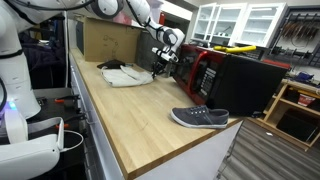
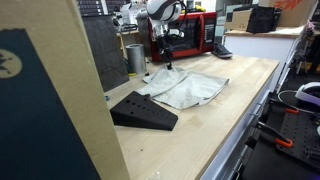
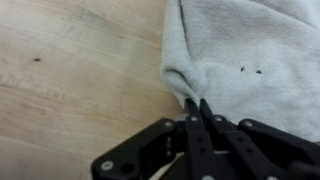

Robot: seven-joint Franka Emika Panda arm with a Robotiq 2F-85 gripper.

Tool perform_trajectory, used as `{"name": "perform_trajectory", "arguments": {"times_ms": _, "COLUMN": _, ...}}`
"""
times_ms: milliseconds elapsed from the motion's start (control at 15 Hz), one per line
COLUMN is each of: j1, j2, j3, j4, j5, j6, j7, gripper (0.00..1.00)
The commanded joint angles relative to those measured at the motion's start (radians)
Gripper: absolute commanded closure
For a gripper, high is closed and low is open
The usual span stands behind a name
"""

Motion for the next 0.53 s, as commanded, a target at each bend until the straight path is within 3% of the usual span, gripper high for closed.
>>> {"name": "perform_trajectory", "arguments": {"times_ms": 0, "j1": -0.023, "j2": -0.049, "j3": 0.008, "j4": -0.019, "j5": 0.033, "j6": 0.042, "j7": -0.018, "gripper": 0.99}}
{"name": "perform_trajectory", "arguments": {"times_ms": 467, "j1": -0.069, "j2": -0.187, "j3": 0.033, "j4": -0.202, "j5": 0.019, "j6": 0.127, "j7": -0.263, "gripper": 0.99}}
